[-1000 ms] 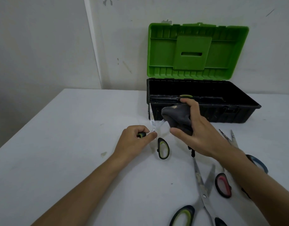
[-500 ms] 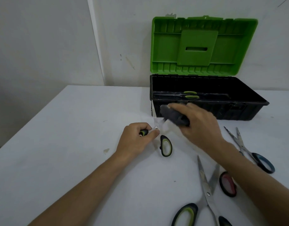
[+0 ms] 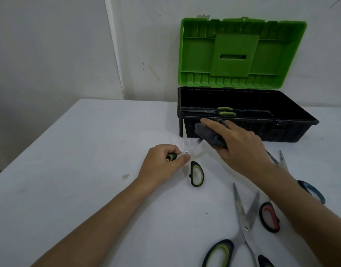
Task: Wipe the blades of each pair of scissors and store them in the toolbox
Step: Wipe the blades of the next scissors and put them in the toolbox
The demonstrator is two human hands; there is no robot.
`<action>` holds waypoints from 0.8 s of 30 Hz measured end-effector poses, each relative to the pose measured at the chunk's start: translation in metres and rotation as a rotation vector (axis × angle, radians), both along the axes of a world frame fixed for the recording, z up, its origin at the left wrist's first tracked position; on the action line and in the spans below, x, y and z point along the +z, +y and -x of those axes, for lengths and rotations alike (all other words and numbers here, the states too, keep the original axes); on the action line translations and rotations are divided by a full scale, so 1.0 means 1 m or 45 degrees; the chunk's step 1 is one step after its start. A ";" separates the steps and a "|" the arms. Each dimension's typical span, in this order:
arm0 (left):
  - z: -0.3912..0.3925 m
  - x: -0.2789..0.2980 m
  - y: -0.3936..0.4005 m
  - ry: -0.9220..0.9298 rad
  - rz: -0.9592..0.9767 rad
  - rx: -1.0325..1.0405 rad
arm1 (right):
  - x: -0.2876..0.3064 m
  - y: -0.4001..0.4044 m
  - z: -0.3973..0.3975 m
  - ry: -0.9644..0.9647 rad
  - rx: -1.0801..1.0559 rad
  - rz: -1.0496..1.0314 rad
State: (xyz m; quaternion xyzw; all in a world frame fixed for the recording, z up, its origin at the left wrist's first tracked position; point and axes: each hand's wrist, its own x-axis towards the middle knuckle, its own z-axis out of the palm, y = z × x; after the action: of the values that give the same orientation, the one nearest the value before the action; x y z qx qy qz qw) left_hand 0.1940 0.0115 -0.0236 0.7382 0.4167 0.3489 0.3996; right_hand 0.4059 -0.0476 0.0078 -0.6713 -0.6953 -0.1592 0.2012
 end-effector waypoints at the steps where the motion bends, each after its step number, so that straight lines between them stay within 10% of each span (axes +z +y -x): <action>1: 0.000 0.000 0.000 0.019 -0.018 -0.005 | 0.000 -0.003 0.002 0.010 0.009 0.033; 24: 0.001 0.001 -0.002 -0.041 -0.023 0.006 | 0.001 -0.001 0.002 0.244 0.156 -0.131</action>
State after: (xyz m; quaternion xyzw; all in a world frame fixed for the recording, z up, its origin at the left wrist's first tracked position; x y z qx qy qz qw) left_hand 0.1931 0.0099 -0.0224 0.7351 0.4086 0.3655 0.3988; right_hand 0.4040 -0.0485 0.0087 -0.6284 -0.7037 -0.1173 0.3102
